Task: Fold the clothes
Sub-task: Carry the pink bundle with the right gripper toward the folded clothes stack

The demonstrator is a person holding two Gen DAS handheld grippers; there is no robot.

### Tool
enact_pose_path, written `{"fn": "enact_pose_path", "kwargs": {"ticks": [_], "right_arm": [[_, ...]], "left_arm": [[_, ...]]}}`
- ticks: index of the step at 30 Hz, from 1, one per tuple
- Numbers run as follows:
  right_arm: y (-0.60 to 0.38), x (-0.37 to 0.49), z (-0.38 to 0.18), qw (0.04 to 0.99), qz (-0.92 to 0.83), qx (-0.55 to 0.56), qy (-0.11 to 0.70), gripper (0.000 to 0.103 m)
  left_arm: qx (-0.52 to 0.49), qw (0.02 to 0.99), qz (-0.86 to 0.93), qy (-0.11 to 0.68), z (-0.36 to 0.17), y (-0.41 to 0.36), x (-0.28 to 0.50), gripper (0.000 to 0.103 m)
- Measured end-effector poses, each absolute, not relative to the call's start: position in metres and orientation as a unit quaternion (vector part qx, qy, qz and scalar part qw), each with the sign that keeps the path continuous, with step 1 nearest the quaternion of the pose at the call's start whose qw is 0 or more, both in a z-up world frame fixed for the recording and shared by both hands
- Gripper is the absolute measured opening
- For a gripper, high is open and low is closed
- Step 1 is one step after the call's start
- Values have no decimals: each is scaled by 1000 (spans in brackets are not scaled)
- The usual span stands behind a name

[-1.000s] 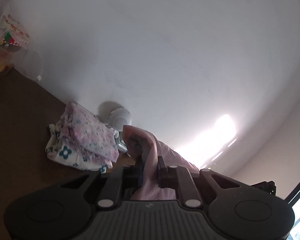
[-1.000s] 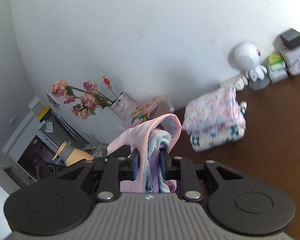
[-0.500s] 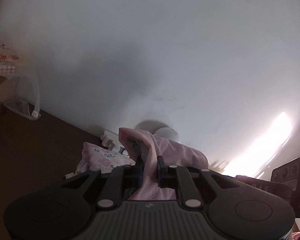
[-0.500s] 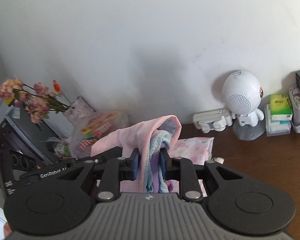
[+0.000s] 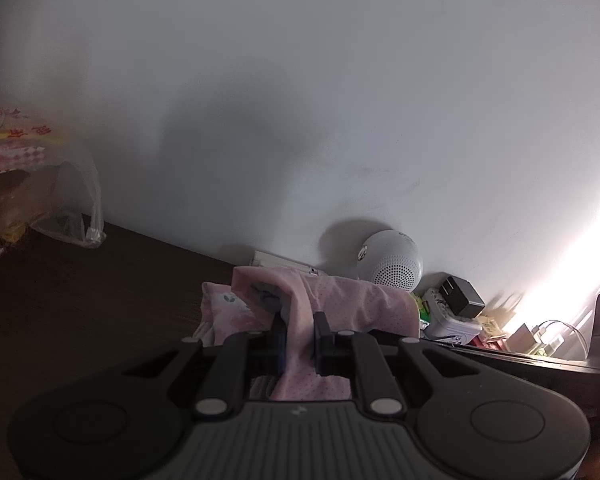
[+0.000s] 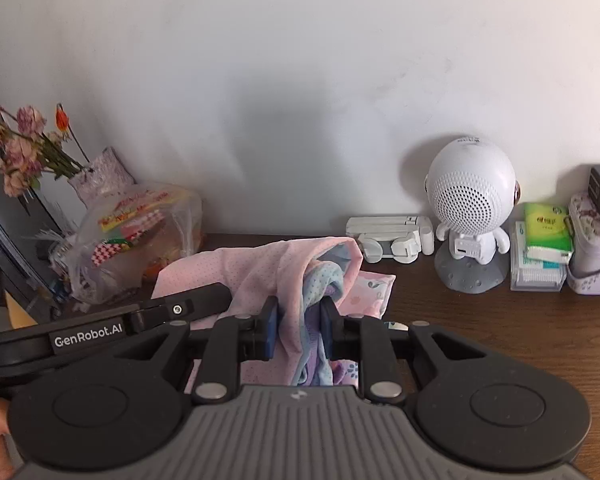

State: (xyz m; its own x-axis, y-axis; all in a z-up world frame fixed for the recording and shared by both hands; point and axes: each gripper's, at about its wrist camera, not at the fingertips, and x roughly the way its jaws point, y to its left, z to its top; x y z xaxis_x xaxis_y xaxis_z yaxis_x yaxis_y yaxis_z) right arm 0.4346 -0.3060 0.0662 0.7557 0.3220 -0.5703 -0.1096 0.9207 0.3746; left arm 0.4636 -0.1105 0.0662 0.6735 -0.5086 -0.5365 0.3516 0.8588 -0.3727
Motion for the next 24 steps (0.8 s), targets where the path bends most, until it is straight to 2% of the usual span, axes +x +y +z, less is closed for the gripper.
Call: {"fn": "enact_pose_path", "kwargs": {"ticks": [12,17,19,24], "right_arm": [[-288,439,53,932,91,112,332,22],[-295,430,64,939,93,127,306,39],[-300,425,70,941,95,138,295,40],[-314,411,85,955,73,154,241,39]], "left_arm": [[-67,922,-217,312,55,-118,465,12],[-58,936,-208,279,69,-110,456,24],[-60,941,-199,267,75,-105,452,27],[-59,954,-197,221,92,-99,434,25]]}}
